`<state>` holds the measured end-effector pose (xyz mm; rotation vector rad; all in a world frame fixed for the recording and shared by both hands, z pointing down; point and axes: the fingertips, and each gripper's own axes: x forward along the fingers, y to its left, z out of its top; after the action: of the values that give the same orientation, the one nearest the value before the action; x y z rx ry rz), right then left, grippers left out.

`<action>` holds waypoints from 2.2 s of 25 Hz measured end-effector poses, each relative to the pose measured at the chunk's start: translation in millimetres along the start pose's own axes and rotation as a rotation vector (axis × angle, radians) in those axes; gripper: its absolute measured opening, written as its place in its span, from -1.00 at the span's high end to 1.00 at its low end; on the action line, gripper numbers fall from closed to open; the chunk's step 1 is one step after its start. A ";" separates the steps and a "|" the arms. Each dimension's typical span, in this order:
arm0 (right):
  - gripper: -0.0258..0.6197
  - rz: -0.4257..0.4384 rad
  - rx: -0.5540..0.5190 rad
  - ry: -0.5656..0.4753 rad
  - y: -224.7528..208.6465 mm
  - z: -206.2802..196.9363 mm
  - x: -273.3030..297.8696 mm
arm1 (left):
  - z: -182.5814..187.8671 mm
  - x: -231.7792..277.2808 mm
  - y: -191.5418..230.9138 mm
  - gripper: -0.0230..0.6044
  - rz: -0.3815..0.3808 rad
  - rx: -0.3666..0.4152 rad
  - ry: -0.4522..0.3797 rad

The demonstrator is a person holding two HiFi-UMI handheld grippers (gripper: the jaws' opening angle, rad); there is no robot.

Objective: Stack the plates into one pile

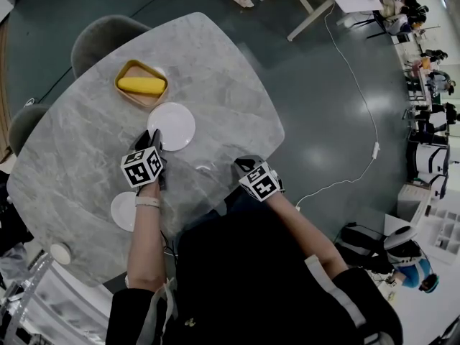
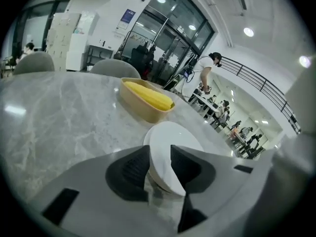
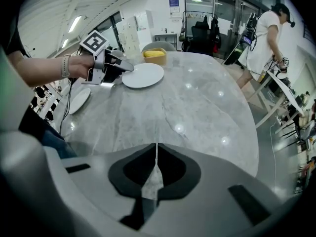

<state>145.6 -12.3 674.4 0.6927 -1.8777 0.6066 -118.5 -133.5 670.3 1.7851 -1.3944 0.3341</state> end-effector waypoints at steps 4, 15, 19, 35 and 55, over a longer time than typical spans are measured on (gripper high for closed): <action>0.86 -0.003 0.004 -0.005 -0.9 0.5 -1.4 | 8.6 -2.0 6.0 0.46 0.026 0.017 -0.015; 0.86 0.039 -0.040 -0.039 1.5 7.8 -7.4 | 6.6 -32.5 -2.8 0.45 0.060 0.028 -0.025; 0.86 0.077 -0.091 -0.054 9.3 19.8 -5.9 | 3.2 -53.7 -6.5 0.45 0.084 0.027 -0.047; 0.86 0.289 -0.396 -0.075 107.7 71.1 20.4 | -64.8 -165.0 36.2 0.46 0.292 -0.082 -0.117; 0.85 0.490 -0.669 -0.044 278.4 85.2 44.3 | -180.3 -276.5 113.3 0.51 0.470 -0.276 -0.122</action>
<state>-117.3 119.0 655.1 -0.1960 -2.1300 0.2208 -268.2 181.3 653.6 1.2615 -1.8482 0.2626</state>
